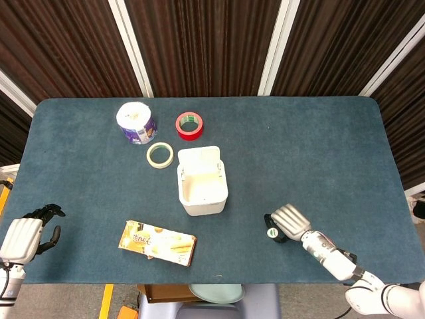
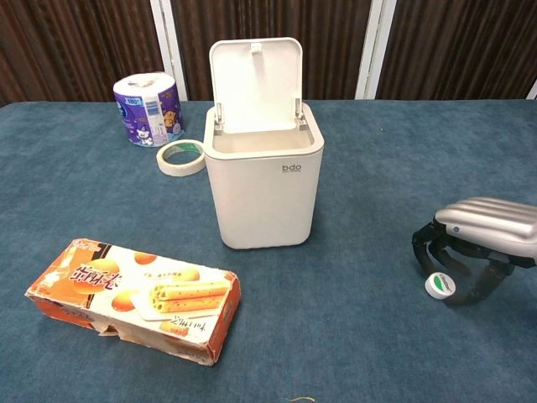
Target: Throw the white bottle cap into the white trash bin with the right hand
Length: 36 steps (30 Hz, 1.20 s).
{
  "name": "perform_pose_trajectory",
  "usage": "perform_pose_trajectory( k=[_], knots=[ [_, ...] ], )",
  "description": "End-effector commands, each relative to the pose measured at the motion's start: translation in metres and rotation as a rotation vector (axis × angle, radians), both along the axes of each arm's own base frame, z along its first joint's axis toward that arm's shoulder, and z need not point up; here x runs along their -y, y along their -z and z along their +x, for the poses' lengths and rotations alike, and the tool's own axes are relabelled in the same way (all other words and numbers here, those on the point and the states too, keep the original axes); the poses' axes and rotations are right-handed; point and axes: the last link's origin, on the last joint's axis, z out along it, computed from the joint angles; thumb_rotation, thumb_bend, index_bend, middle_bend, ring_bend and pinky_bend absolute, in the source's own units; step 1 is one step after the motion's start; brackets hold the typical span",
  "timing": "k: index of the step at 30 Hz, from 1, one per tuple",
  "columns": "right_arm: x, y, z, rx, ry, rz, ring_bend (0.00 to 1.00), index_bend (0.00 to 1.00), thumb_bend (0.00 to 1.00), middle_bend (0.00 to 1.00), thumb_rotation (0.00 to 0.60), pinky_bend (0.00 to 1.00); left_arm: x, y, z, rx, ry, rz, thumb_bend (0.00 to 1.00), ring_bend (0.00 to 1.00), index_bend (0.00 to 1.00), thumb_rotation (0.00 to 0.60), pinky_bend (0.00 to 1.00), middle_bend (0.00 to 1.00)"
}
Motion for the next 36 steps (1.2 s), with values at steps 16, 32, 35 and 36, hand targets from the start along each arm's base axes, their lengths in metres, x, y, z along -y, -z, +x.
perform_pose_trajectory(
  k=[16, 32, 35, 36],
  knots=[
    [-0.015, -0.108, 0.096, 0.315, -0.276, -0.339, 0.96, 0.76, 0.29, 0.87, 0.6, 0.95, -0.001, 0.004, 0.001, -0.013, 0.0, -0.014, 0.53, 0.37, 0.39, 0.6, 0.49, 0.29],
    [0.065, -0.04, 0.201, 0.338, -0.261, -0.293, 0.96, 0.73, 0.29, 0.87, 0.6, 0.94, -0.001, 0.004, 0.001, -0.009, 0.0, -0.019, 0.53, 0.37, 0.39, 0.6, 0.49, 0.3],
    [0.071, -0.029, 0.209, 0.349, -0.252, -0.295, 0.96, 0.72, 0.29, 0.87, 0.6, 0.94, 0.0, 0.003, 0.001, -0.004, 0.006, -0.018, 0.53, 0.38, 0.39, 0.6, 0.49, 0.3],
    [0.072, -0.026, 0.21, 0.351, -0.247, -0.295, 0.96, 0.72, 0.29, 0.87, 0.6, 0.94, 0.0, 0.003, 0.001, -0.004, 0.008, -0.019, 0.53, 0.38, 0.39, 0.6, 0.49, 0.3]
  ],
)
